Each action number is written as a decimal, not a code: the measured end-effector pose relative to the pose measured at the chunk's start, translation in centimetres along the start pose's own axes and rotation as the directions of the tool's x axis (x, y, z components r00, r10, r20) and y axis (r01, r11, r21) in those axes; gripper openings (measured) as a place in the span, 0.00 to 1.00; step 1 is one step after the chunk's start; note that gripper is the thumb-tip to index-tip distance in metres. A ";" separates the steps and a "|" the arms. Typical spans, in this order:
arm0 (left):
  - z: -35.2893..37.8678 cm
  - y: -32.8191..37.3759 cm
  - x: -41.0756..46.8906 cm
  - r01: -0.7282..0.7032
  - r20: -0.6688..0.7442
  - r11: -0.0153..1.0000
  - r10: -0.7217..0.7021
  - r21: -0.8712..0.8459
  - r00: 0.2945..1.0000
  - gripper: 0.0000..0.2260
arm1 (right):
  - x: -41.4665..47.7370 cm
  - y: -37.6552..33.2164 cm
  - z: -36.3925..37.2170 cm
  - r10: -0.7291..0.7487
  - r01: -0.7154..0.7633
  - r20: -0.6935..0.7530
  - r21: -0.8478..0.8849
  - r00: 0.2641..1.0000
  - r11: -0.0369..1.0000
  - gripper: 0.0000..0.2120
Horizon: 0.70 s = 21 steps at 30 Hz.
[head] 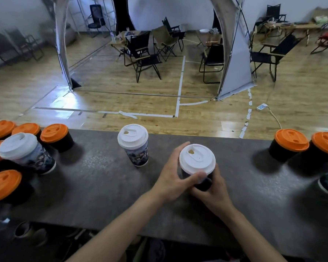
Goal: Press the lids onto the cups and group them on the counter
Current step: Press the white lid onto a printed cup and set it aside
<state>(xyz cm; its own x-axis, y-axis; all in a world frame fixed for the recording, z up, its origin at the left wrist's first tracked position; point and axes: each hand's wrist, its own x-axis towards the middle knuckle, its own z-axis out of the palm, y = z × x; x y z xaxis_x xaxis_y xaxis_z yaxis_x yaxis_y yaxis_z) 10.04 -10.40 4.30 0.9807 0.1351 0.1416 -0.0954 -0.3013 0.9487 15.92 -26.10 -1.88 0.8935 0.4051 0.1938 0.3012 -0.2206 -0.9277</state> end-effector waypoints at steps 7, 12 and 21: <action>3.3 -2.6 0.0 0.010 -0.161 0.952 -0.062 -0.306 0.985 0.28 | -0.1 1.4 0.5 0.018 -0.019 0.035 0.024 0.999 1.000 0.40; 3.7 -2.7 -0.1 0.023 -0.163 0.926 -0.090 -0.376 0.982 0.27 | -0.1 2.0 0.6 0.006 -0.007 0.027 0.047 1.000 0.999 0.39; 3.6 -0.9 1.7 0.105 -0.235 0.887 -0.231 -0.450 0.944 0.20 | 0.5 1.7 0.2 0.022 -0.022 0.083 -0.001 0.996 1.000 0.40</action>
<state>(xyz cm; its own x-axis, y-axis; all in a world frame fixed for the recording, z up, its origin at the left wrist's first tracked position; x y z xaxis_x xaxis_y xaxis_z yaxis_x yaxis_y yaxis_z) 12.44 -13.29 2.63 0.9077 0.4192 -0.0186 -0.0590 0.1712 0.9835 16.82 -26.05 -3.40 0.8689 0.4728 0.1463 0.2820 -0.2299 -0.9315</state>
